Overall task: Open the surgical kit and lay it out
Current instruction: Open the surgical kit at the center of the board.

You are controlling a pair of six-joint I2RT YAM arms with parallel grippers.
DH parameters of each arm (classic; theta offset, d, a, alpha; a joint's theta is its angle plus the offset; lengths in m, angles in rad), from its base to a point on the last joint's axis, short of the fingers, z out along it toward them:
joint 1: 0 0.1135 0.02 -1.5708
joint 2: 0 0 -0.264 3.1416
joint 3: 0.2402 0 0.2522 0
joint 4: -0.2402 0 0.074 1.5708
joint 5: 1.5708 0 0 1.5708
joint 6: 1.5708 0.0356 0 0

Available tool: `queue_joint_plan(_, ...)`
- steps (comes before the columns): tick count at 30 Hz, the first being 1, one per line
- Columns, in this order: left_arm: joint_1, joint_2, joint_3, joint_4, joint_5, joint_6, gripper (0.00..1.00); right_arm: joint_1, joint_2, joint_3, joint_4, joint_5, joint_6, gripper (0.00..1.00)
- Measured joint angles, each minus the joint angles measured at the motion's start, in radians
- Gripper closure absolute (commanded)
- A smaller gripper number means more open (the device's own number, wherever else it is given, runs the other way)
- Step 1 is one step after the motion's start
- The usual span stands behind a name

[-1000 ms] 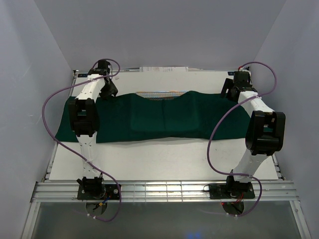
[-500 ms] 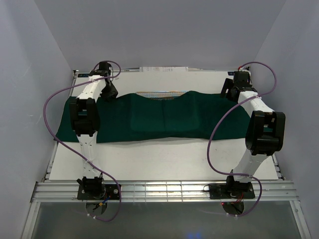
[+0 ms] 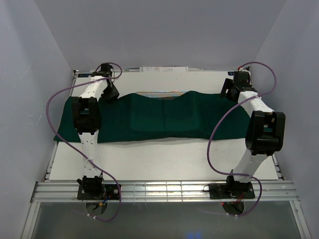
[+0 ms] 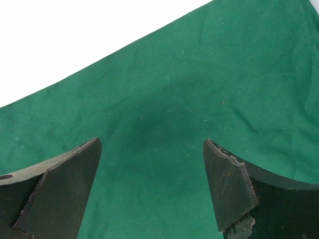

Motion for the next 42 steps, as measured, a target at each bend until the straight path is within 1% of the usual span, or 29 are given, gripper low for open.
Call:
queue_joint_plan(16,0.018,0.011,0.018,0.003,0.004,-0.002,0.42,0.003,0.0,-0.011,-0.001,-0.002,-0.001,0.12)
queue_joint_plan(22,0.023,0.02,0.018,0.004,0.005,-0.002,0.46,0.006,0.0,-0.011,-0.001,-0.005,-0.003,0.12)
queue_joint_plan(27,0.027,0.02,0.018,0.004,0.006,-0.003,0.55,0.01,0.0,-0.011,-0.001,-0.005,-0.003,0.12)
queue_joint_plan(32,0.033,0.02,0.02,0.003,0.015,-0.003,0.6,0.013,0.0,-0.011,-0.001,-0.005,-0.004,0.12)
queue_joint_plan(42,0.034,0.018,0.023,0.003,0.03,-0.002,0.59,0.02,0.0,-0.01,-0.001,-0.006,-0.011,0.12)
